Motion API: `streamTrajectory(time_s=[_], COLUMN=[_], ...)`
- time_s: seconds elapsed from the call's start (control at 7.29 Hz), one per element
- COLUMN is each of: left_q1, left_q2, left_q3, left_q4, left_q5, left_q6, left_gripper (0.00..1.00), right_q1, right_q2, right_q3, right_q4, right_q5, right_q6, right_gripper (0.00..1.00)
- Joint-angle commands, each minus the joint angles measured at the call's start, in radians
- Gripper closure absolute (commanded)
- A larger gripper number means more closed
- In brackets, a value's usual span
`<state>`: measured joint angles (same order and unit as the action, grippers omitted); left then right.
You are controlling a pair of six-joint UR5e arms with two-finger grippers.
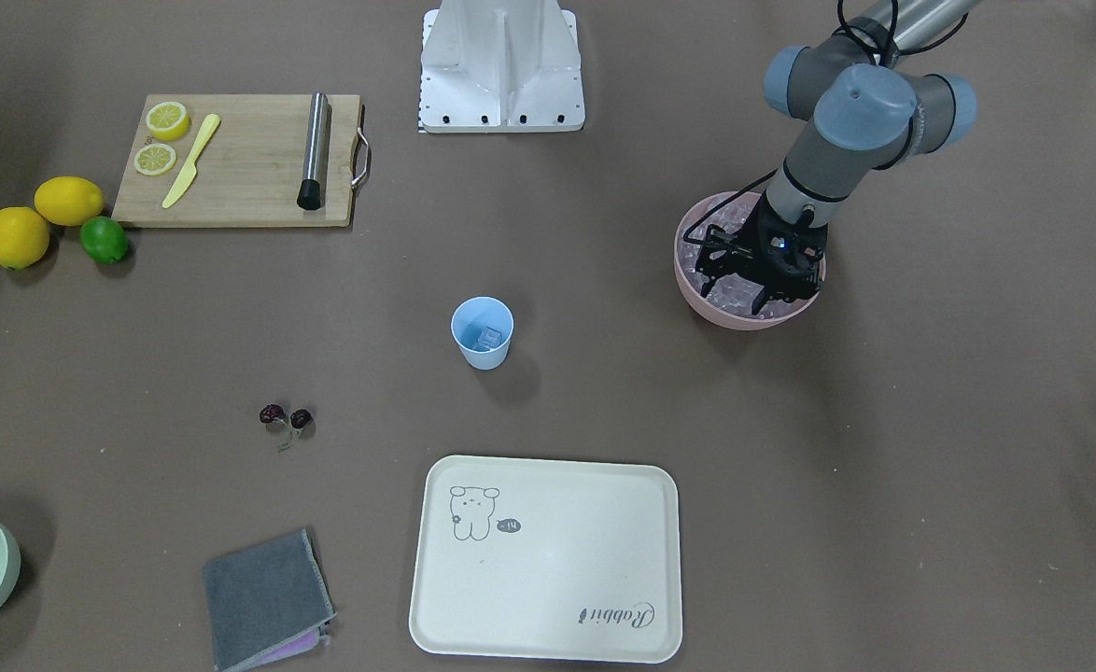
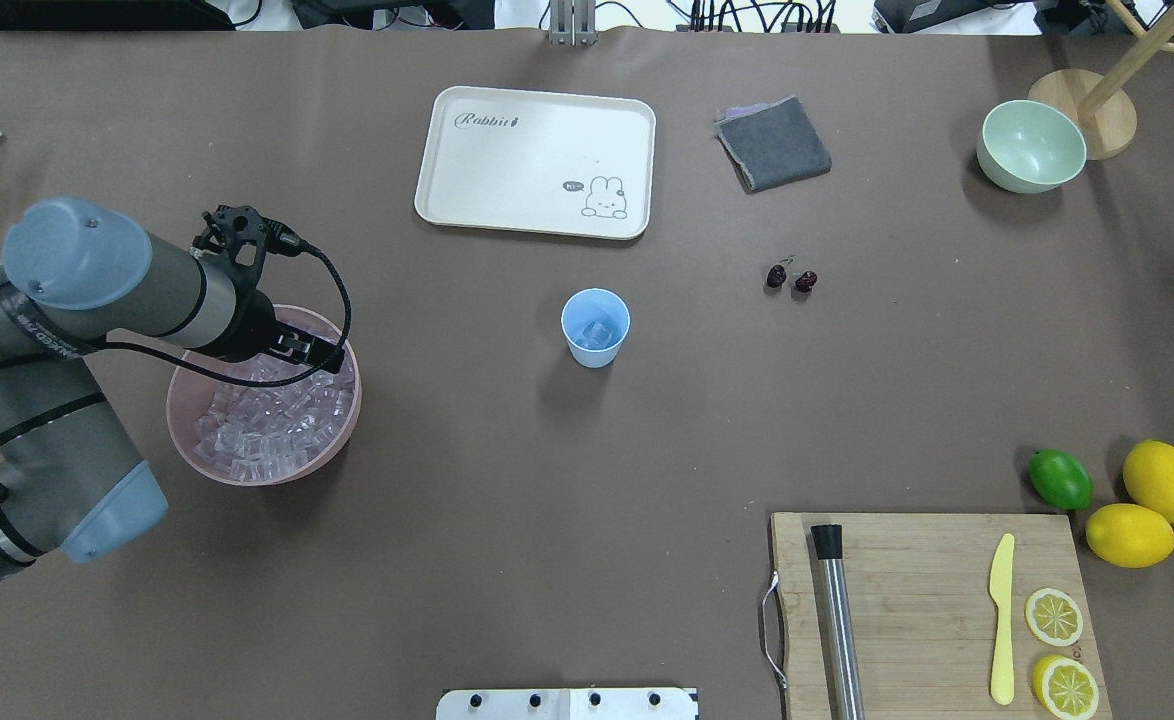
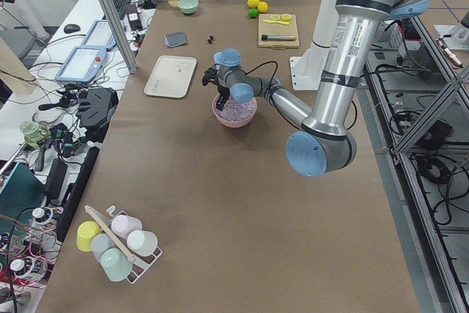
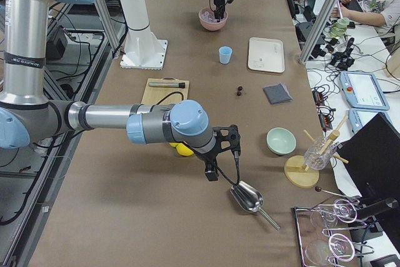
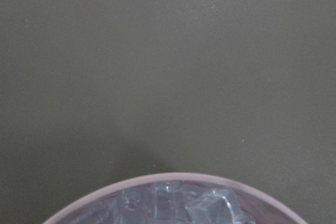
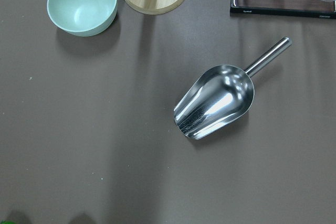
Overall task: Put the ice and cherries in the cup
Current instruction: 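Return the left gripper to the ice bowl and grasp a cube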
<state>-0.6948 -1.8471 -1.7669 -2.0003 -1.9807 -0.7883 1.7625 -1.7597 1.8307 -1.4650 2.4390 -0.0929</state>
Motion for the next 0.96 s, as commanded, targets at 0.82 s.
streamTrajectory(time_s=[0.82], left_q1=[-0.118], left_q2=[-0.010], left_q3=[-0.074], left_q4=[0.055], left_q5=[-0.136], left_q6=[0.014], left_gripper=[1.00], right_q1=[0.000], right_q2=[-0.006], right_q3=[0.007], right_q4=[0.000], right_q5=[0.000], right_q6=[0.004], right_gripper=[0.01])
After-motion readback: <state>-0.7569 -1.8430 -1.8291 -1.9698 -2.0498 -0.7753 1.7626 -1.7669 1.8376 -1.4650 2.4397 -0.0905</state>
